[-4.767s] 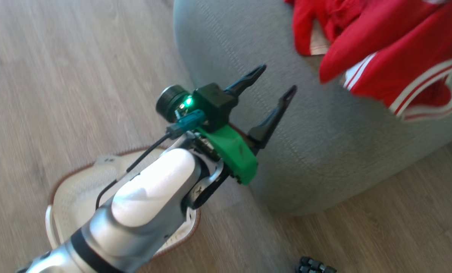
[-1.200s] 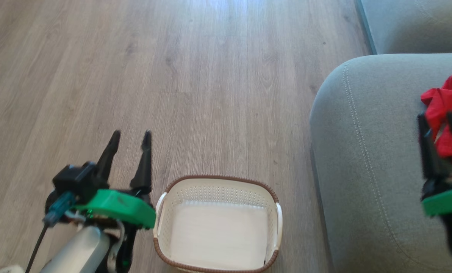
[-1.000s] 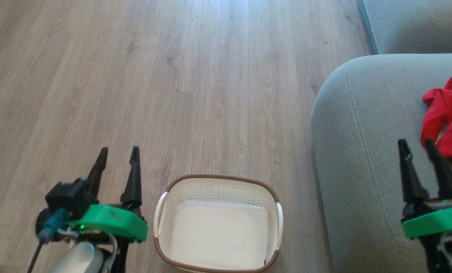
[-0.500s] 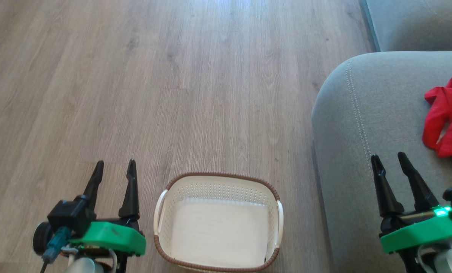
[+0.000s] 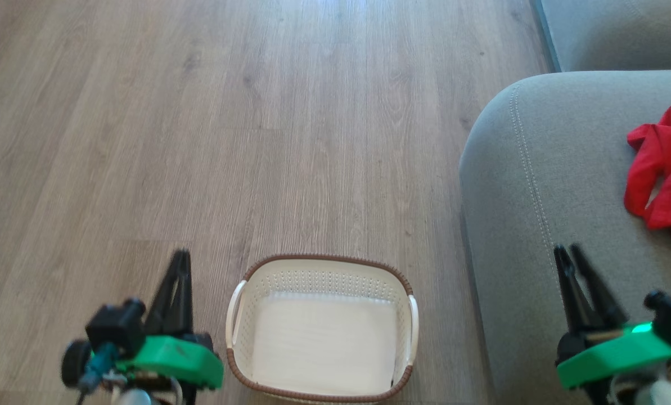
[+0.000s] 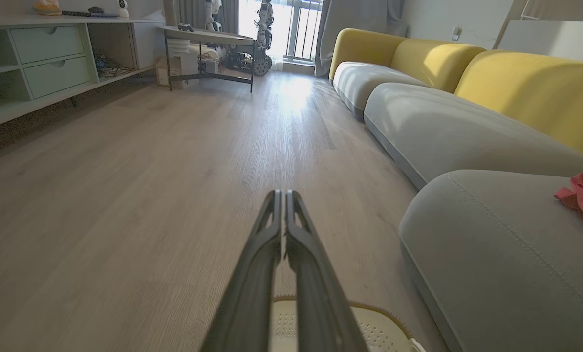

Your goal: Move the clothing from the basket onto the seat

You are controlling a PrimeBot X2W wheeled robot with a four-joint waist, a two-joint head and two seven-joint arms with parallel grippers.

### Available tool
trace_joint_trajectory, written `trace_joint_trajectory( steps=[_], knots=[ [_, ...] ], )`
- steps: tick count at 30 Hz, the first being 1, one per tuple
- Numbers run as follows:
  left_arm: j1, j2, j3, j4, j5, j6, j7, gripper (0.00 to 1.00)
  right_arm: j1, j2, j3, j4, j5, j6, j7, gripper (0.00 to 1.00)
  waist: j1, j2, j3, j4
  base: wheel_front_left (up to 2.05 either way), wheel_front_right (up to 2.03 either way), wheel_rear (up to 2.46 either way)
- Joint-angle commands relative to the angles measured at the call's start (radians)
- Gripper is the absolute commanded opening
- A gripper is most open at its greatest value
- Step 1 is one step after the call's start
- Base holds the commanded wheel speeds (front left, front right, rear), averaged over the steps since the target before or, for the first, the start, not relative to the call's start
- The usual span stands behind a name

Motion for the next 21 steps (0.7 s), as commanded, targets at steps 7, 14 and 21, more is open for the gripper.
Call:
trace_joint_trajectory(
  steps=[7, 14, 21],
  knots=[
    [0.01, -0.011, 0.013, 0.02, -0.05, -0.013, 0.011, 0.0, 0.001, 0.009, 0.001, 0.024, 0.046, 0.0, 0.013, 0.0, 0.0001, 0.0, -0.001, -0.003, 0.0, 0.0, 0.0],
    [0.002, -0.019, 0.037, 0.031, -0.12, -0.033, 0.028, 0.0, -0.01, 0.018, -0.007, 0.033, 0.11, 0.0, 0.03, 0.0, 0.0001, 0.0, -0.002, -0.008, 0.0, 0.0, 0.0],
    [-0.006, -0.027, 0.06, 0.042, -0.189, -0.054, 0.045, 0.0, -0.021, 0.026, -0.016, 0.041, 0.173, 0.0, 0.048, 0.0, 0.0001, 0.0, -0.003, -0.013, 0.0, 0.0, 0.0]
  ],
)
